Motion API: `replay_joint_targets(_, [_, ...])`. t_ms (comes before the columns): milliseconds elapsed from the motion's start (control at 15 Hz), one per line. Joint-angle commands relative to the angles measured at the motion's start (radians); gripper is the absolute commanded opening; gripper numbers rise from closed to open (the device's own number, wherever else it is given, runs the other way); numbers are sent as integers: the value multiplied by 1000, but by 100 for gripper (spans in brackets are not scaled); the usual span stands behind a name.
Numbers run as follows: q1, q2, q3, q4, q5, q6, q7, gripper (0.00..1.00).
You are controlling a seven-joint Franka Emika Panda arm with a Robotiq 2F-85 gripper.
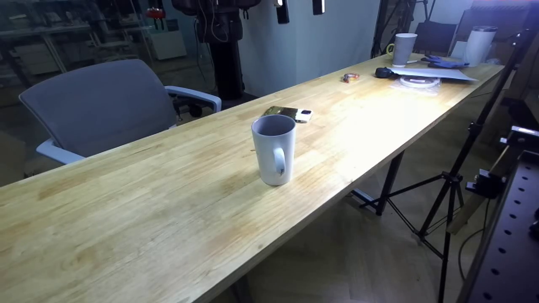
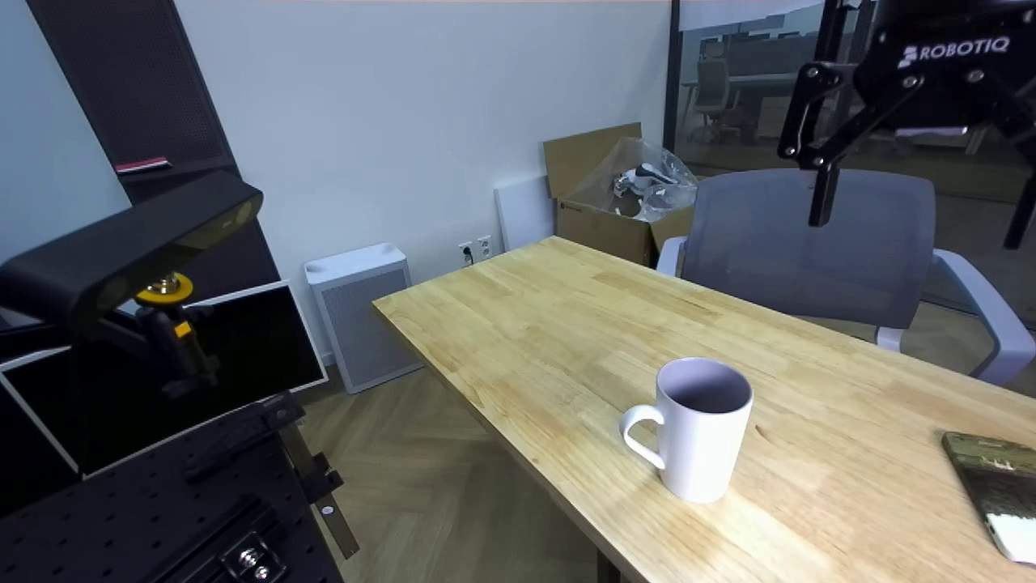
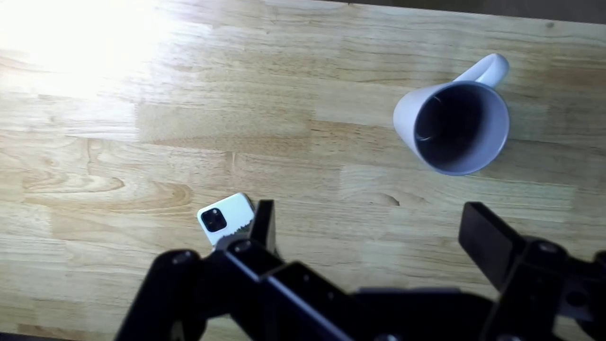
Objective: Move the white mug backwards
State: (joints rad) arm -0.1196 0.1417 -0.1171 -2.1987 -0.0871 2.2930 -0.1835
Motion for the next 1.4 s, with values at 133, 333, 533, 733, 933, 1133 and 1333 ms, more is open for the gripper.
replay_joint_targets(133, [27,26,20,-25,-28,43,66,100])
replay_joint_targets(333, [36,25,26,-63,-34,65,74,100])
replay_joint_targets(533, [38,27,26,-91,-32,81,75,100])
replay_joint_targets(733, [40,29,24,-110,-57,102,65,100])
replay_joint_targets(933, [32,37,27,-100,-58,86,47,100])
replay_joint_targets(1133, [32,37,26,-100,-67,86,52,100])
replay_joint_targets(1333, [32,37,26,-100,-68,86,53,100])
